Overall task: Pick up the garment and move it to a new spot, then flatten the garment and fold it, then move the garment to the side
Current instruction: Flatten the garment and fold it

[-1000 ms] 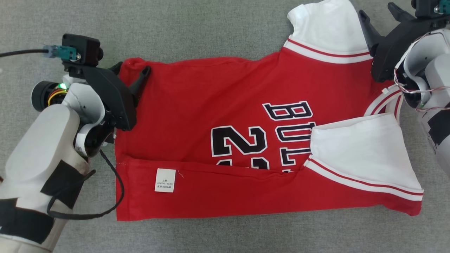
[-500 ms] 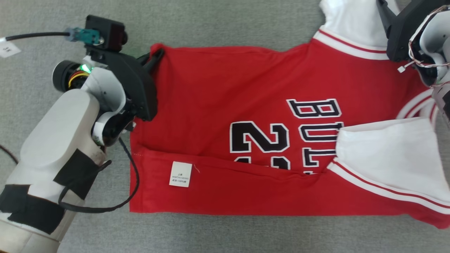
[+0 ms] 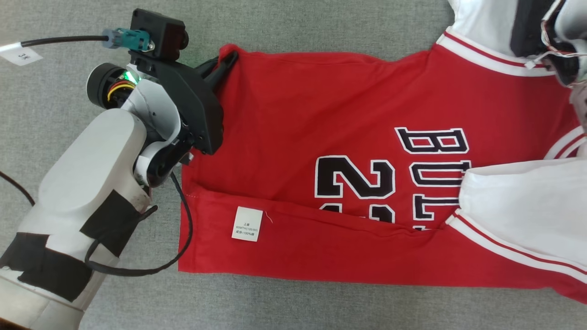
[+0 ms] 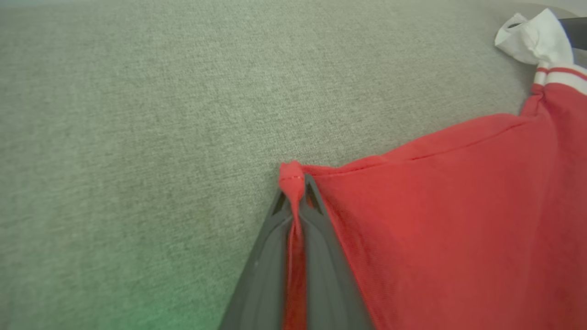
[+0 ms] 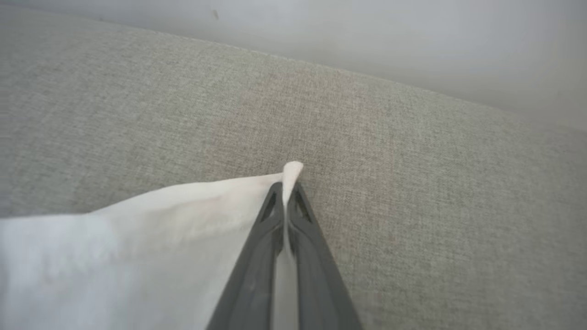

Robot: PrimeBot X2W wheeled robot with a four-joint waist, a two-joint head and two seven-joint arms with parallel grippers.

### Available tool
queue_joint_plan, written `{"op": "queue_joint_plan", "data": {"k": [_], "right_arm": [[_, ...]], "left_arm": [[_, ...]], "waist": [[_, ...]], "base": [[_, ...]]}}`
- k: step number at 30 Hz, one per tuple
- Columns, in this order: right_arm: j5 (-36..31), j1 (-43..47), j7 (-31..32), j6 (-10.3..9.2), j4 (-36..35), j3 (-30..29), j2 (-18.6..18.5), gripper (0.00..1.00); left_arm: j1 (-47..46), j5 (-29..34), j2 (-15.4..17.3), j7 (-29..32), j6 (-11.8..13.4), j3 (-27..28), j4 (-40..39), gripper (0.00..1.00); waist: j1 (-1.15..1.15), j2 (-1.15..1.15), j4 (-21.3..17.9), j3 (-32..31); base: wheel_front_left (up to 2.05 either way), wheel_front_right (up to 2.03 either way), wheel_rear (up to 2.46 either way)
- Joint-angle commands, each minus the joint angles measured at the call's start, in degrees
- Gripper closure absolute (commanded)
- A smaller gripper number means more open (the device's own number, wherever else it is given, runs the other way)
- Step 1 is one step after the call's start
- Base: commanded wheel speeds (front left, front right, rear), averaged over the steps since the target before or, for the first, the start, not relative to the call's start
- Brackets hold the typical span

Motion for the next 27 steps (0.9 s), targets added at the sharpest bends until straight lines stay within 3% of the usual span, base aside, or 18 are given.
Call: {"op": "queue_joint_plan", "data": {"k": [1, 10, 16, 27], "right_arm": [[0.84, 1.05, -1.08, -0.01, 0.30, -0.04, 0.42, 1.00], [2.64, 4.83, -12.71, -0.01, -5.13, 1.55, -1.95, 1.00], [5.58, 9.29, -17.17, -0.01, -10.65, 3.70, -3.68, 1.00], [10.33, 21.89, -28.30, -0.01, -25.15, 7.52, -7.21, 1.00]], "left_arm": [[-0.21, -0.26, 0.25, -1.03, 0.11, 0.10, 0.88, 1.00], [2.58, -1.07, 1.06, -5.46, 0.65, 1.71, 4.22, 1.00], [4.45, -1.59, 1.70, -7.21, 1.03, 2.30, 5.89, 1.00], [9.34, -2.40, 3.34, -11.28, 2.38, 3.78, 7.43, 1.00]], "waist": [[0.00, 0.00, -0.76, -0.82], [0.00, 0.00, -4.74, -5.83], [0.00, 0.00, -7.34, -8.53], [0.00, 0.00, -11.38, -13.89]], "base": [[0.00, 0.00, 0.00], [0.00, 0.00, 0.00], [0.00, 0.00, 0.00], [0.00, 0.00, 0.00]]}}
